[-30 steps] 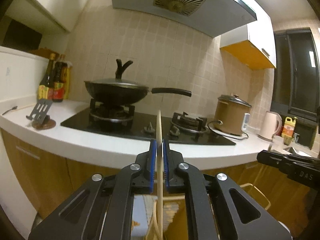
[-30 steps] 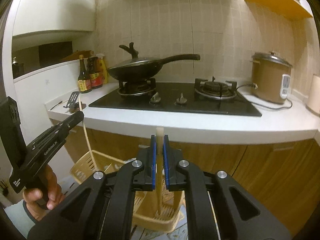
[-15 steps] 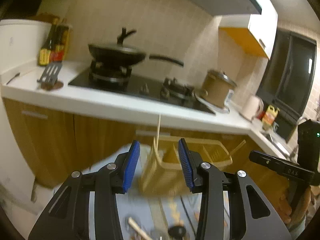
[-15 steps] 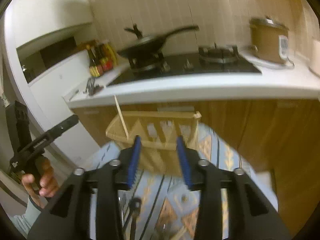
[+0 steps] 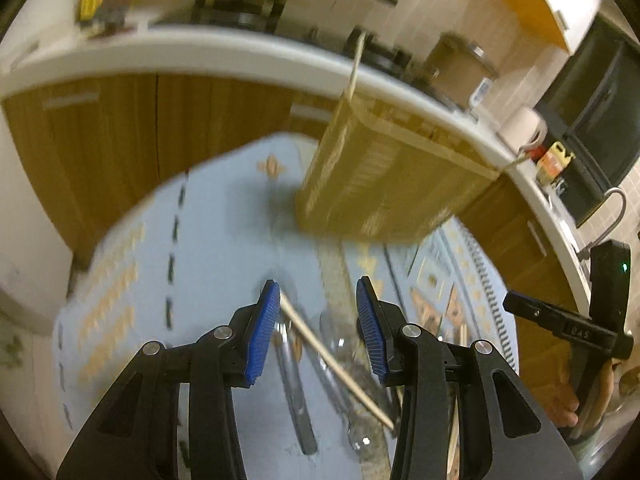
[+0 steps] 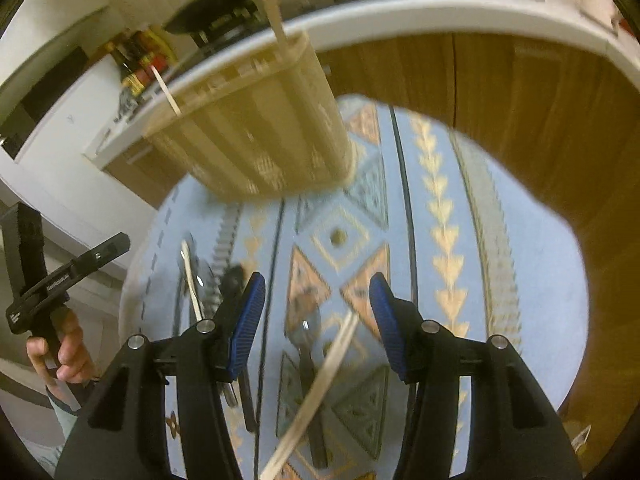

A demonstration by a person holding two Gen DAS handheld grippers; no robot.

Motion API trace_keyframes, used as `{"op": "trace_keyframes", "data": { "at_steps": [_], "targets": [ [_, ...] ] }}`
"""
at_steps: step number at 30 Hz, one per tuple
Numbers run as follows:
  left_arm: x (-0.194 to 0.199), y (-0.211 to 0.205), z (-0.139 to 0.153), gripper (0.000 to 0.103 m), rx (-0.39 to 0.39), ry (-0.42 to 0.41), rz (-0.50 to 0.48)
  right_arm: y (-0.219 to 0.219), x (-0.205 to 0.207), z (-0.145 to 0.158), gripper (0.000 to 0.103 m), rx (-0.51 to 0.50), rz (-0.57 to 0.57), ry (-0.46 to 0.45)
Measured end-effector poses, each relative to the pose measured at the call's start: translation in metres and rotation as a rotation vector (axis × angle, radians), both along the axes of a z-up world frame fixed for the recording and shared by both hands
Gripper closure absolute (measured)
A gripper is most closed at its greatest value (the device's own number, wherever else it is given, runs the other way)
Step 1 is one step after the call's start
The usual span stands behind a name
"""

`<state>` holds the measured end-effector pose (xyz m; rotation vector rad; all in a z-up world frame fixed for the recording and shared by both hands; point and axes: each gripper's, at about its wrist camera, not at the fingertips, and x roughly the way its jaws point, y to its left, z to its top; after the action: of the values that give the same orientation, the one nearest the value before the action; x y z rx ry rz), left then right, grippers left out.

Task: Organize utensils
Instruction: 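Open both grippers over the caddy and return to the table, then grasp another chopstick with the left gripper while the right gripper grasps chopsticks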

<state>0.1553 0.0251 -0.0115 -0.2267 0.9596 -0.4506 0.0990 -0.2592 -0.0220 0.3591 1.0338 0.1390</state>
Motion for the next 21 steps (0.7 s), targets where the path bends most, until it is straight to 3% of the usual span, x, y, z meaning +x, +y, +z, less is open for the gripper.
{"op": "trace_keyframes", "data": {
  "at_steps": [4, 8, 13, 21],
  "targets": [
    [0.012, -0.001, -0.03, 0.076, -0.034, 0.11, -0.002, -0.001, -0.008, -0.023, 0.053, 0.014, -0.006, 0.063],
    [0.026, -0.002, -0.052, 0.082, -0.051, 0.193, 0.011, -0.002, -0.013, -0.036, 0.063, 0.039, -0.004, 0.104],
    [0.037, -0.007, -0.065, 0.082, -0.037, 0.236, 0.031, -0.002, -0.014, -0.046, 0.064, 0.038, -0.004, 0.132],
    [0.045, -0.018, -0.066, 0.082, 0.015, 0.235, 0.049, 0.0, -0.013, -0.058, 0.064, 0.048, 0.0, 0.168]
  ]
}}
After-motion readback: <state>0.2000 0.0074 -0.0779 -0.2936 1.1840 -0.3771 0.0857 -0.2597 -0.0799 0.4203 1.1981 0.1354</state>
